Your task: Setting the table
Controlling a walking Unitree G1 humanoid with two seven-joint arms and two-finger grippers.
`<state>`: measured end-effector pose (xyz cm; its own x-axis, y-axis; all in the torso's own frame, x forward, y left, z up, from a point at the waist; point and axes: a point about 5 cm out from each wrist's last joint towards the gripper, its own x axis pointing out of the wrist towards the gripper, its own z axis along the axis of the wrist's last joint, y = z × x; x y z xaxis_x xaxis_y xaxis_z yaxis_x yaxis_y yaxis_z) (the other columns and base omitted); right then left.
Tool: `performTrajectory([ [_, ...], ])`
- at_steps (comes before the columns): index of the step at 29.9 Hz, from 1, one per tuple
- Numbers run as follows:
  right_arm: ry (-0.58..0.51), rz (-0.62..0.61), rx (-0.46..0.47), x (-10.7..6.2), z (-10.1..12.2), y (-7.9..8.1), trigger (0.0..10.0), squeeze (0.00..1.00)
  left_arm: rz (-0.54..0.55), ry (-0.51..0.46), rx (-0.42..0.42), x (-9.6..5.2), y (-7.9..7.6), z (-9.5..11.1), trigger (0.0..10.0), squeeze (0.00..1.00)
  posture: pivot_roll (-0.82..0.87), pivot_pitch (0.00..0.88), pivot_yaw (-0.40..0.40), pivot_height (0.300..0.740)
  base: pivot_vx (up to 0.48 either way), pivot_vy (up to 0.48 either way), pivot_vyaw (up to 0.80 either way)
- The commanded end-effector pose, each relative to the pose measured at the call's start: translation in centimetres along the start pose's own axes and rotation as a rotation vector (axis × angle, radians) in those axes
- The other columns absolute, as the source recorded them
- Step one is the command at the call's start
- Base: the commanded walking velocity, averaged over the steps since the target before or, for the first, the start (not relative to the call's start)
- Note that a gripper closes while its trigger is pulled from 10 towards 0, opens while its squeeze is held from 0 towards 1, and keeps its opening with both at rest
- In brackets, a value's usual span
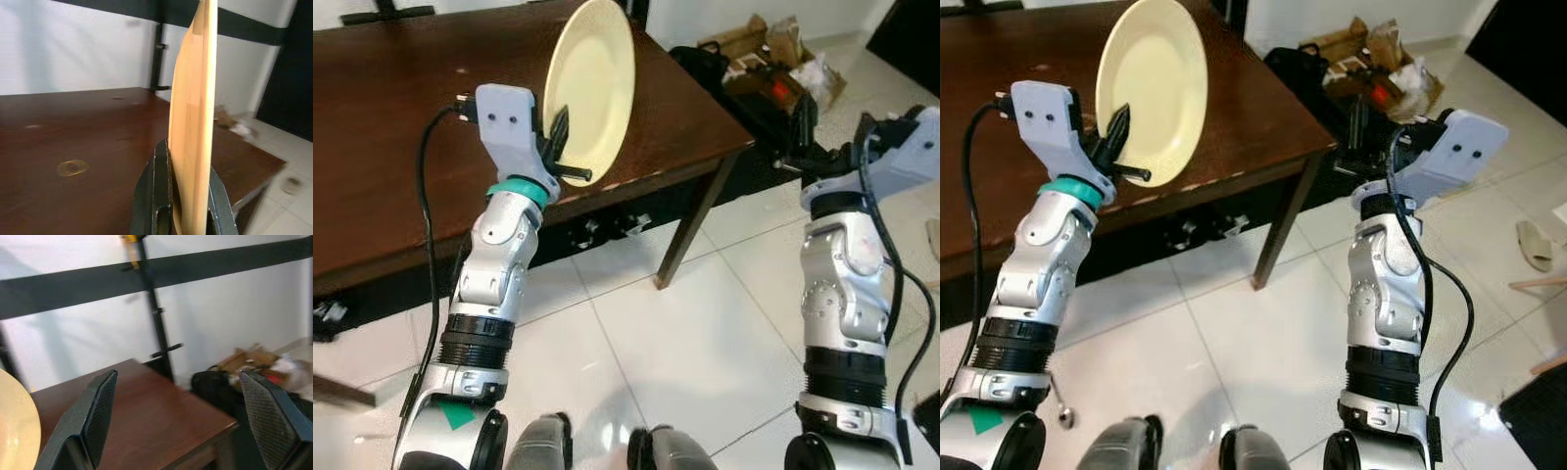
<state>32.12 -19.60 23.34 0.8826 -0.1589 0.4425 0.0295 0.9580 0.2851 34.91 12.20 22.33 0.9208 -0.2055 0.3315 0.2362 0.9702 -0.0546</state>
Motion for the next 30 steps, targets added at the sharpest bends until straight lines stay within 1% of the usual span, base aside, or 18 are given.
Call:
performTrajectory([
  [1,0.005,-0.016,0.000,-0.15,-0.04,-0.51,10.0,0.00,-0.008,0.005,0.004,-0.08,-0.28,-0.19,10.0,0.00,0.10,0.013,0.002,0.740,-0.292,0.000,0.00],
  [30,0.007,-0.009,-0.005,-0.20,-0.02,-0.57,10.0,0.00,-0.026,0.007,0.002,0.00,-0.57,-0.39,10.0,0.00,0.10,0.003,0.006,0.740,-0.295,0.000,0.00],
])
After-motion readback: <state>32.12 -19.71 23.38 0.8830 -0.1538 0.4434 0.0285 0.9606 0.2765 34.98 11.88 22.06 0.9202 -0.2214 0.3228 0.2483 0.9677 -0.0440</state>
